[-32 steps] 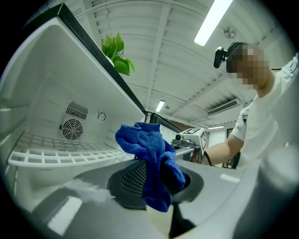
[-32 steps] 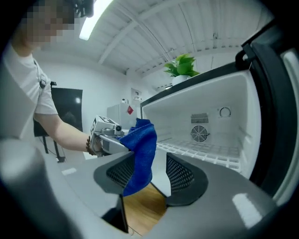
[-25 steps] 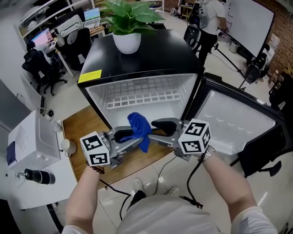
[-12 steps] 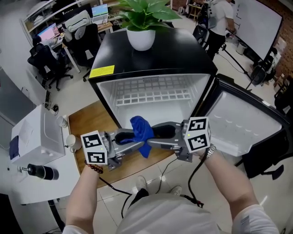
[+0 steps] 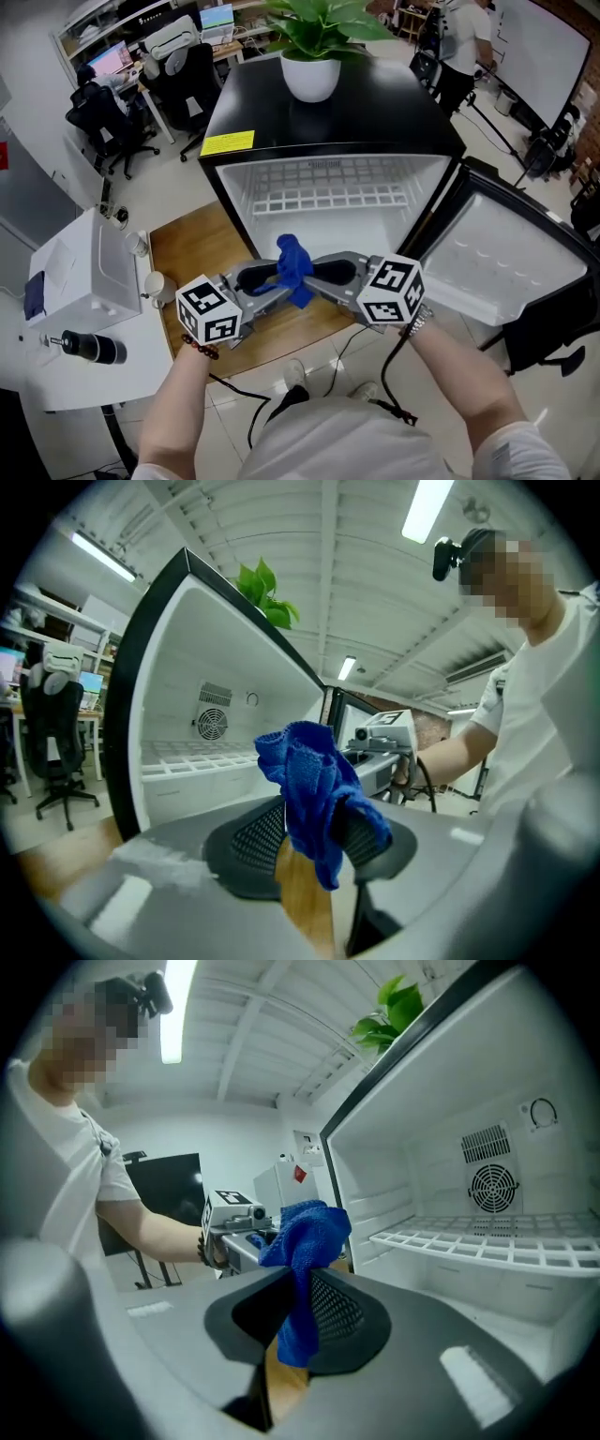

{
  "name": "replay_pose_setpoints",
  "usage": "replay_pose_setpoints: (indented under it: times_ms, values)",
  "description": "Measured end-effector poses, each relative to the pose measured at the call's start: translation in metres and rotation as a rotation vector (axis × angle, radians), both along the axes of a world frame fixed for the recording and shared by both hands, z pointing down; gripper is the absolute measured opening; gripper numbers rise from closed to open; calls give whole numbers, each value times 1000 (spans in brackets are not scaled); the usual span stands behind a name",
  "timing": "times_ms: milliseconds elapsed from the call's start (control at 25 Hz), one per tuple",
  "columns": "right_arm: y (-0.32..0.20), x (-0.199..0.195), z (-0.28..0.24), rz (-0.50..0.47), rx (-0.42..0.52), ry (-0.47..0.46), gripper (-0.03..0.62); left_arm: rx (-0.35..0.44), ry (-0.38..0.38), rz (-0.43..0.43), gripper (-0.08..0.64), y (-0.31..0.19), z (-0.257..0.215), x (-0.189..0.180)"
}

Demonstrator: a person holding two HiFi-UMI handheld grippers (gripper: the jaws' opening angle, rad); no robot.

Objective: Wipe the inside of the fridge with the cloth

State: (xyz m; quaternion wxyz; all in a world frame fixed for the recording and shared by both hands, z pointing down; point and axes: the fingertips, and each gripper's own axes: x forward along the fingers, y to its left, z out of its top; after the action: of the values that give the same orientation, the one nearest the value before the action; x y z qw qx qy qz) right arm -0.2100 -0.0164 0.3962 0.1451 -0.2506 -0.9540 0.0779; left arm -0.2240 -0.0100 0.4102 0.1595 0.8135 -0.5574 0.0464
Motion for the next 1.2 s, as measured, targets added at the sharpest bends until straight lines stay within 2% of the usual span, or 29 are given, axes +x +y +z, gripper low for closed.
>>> replay_pose_setpoints:
  times_ms: [200,600,760,880,1200]
  values:
    - [6,-20,24,59,150,-23,54,-76,-82,-111,211,11,24,-29]
    - [-10,-73,60,225,353,-48,52,-160,-180,-333,250,29,45,-98]
    - [-16,-93,79,273,398,-41,52,-168,-198,-403,250,26,47,-119]
    - [-20,-107,93,306,397,-34,52,-167,-198,-434,247,21,48,-131]
    - [-27,-140,114,375,408,-57,52,-180,-224,-443,239,6,56,-141]
